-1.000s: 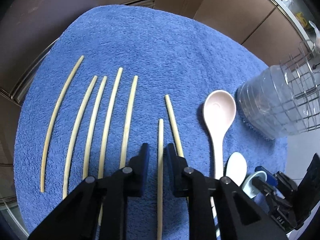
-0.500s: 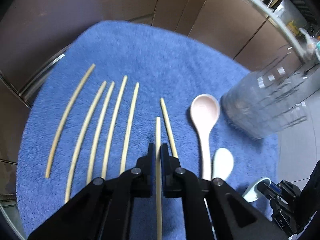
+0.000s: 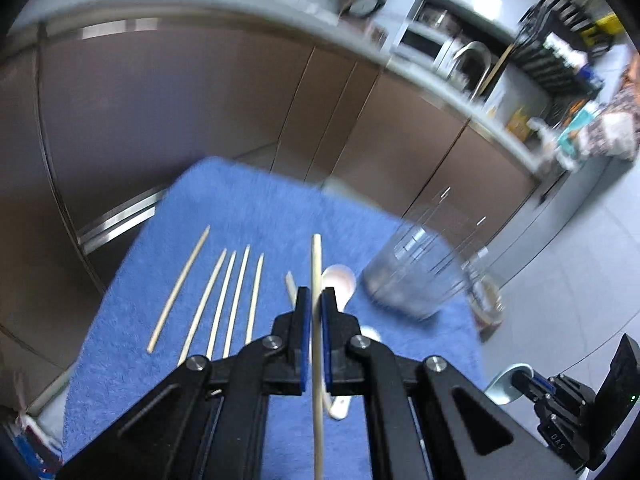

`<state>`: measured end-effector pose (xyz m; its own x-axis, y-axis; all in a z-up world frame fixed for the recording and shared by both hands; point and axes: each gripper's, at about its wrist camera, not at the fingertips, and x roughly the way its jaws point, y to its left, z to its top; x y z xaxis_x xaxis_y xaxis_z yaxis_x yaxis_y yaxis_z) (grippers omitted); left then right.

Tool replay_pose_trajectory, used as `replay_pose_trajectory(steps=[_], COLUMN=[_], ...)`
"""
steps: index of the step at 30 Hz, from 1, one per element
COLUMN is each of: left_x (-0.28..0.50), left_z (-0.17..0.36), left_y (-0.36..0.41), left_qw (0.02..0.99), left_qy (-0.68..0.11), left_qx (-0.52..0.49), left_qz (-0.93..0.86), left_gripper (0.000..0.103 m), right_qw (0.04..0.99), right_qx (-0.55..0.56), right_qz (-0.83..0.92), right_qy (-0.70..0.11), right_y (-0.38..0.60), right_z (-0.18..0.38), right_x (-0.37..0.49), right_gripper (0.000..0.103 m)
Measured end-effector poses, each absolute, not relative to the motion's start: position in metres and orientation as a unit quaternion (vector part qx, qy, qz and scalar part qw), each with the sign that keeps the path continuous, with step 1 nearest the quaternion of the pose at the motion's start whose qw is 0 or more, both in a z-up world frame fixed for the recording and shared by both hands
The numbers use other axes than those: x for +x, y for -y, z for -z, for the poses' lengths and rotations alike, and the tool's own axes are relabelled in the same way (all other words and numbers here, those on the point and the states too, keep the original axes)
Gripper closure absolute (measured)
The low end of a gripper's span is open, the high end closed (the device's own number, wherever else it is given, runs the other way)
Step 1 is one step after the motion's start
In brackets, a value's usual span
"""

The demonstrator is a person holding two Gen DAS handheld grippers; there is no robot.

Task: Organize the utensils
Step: 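Drop the chopstick into the clear holder with the left tool while the right tool drops the spoon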

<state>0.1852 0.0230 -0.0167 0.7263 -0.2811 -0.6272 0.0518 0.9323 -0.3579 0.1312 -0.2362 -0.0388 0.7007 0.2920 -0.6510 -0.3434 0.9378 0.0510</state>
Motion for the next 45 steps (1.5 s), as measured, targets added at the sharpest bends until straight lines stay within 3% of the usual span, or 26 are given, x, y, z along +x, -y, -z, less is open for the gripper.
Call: replay_pose_trajectory(steps=[10, 15, 22, 27, 38, 42, 45], left_x=[0.184, 0.226, 0.299, 0.332, 0.346, 0.338, 0.327], left_z=[-0.098, -0.116, -0.092, -0.045, 0.021, 0.024, 0.015], left_y=[0.001, 0.032, 0.079, 0.108, 0.133, 0.127, 0.12], left_qw=[0.959, 0.956, 0.959, 0.97, 0.979, 0.979, 0.978], left_qy=[-0.164, -0.121, -0.11, -0.103, -0.098, -0.102, -0.1], left_qx=[-0.183, -0.208, -0.217, -0.194, -0.166, -0.162, -0.162], left_qz=[0.143, 0.17, 0.148, 0.108, 0.071, 0.077, 0.081], left_gripper=[0.099, 0.099, 0.099, 0.098, 0.097, 0.089, 0.079], right_qw=[0.961, 0.963, 0.953, 0.945, 0.935, 0.938, 0.938], right_qx=[-0.112, -0.148, -0.194, -0.212, -0.215, -0.191, -0.179], right_qz=[-0.07, -0.024, 0.01, 0.021, 0.017, 0.004, 0.003], right_qy=[-0.244, -0.225, -0.231, -0.247, -0.28, -0.29, -0.297], right_y=[0.242, 0.241, 0.236, 0.234, 0.232, 0.236, 0.24], right_z=[-0.051, -0.064, -0.045, -0.013, 0.047, 0.049, 0.048], right_x=[0.141, 0.177, 0.239, 0.273, 0.298, 0.296, 0.293], right_gripper=[0.096, 0.096, 0.096, 0.095, 0.094, 0.072, 0.07])
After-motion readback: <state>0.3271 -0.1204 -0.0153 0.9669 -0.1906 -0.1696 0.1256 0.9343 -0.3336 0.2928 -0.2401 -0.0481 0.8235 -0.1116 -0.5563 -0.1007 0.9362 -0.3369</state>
